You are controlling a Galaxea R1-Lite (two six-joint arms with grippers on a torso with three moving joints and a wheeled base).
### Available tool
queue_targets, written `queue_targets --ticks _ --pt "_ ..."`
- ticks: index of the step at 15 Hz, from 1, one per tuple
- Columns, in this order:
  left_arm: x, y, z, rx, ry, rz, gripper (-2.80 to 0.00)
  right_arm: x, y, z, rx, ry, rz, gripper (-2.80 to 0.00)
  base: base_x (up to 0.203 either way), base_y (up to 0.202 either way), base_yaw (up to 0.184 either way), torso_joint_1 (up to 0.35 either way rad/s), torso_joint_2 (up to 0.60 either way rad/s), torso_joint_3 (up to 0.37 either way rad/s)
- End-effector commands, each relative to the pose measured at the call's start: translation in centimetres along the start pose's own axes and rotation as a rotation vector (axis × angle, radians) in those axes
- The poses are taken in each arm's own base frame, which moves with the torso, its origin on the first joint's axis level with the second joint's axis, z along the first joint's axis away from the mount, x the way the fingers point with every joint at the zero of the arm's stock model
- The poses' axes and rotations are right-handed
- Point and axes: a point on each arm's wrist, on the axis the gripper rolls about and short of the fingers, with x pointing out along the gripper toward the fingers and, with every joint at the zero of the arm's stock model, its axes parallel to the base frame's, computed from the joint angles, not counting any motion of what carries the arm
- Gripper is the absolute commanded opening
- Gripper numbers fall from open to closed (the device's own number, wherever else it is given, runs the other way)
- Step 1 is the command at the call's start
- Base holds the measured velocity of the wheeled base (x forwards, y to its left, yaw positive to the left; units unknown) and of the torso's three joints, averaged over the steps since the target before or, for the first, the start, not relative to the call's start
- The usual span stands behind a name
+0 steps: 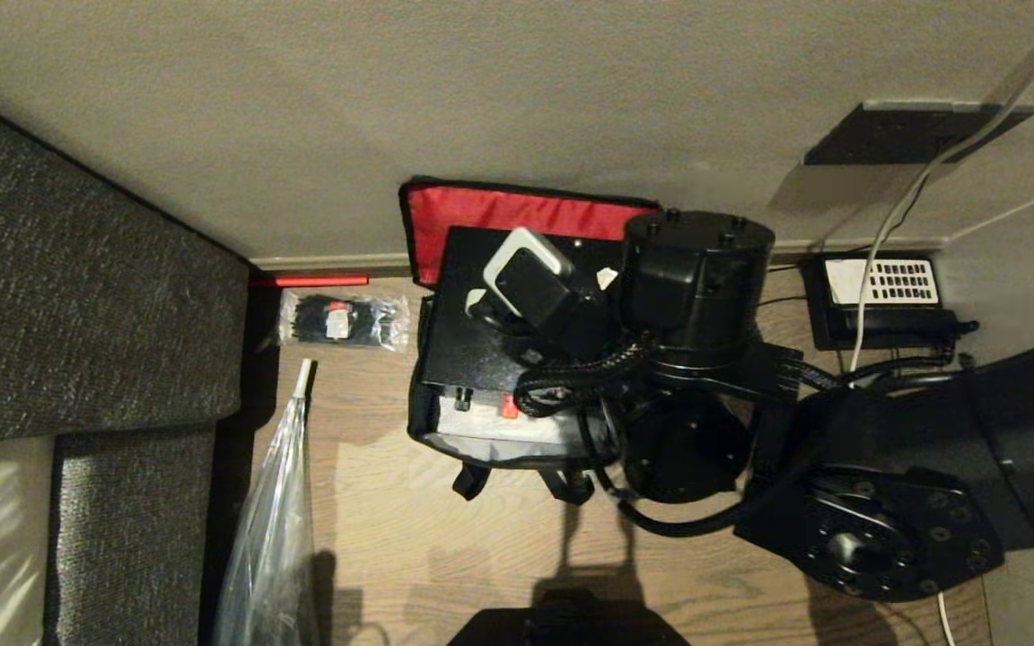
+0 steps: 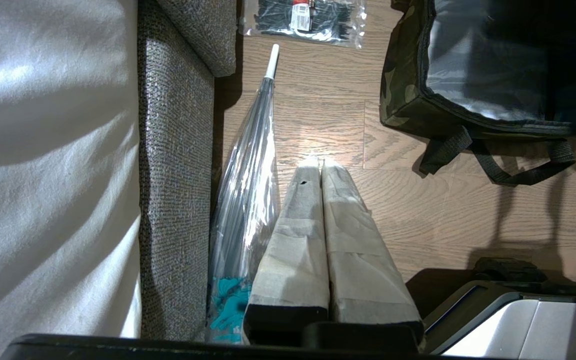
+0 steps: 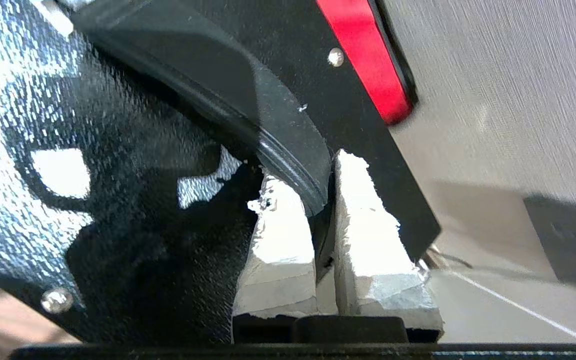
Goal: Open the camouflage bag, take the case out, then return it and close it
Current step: Release the handle
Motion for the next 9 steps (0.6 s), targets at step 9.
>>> queue_targets --ticks 9 --pt "0.0 0.0 -0.1 -0.001 0.001 0.001 -2.8 -4.6 -7.2 -7.6 -0.019 0.098 -0.064 -2.8 0.0 0.0 0.0 0.0 0.0 0.0"
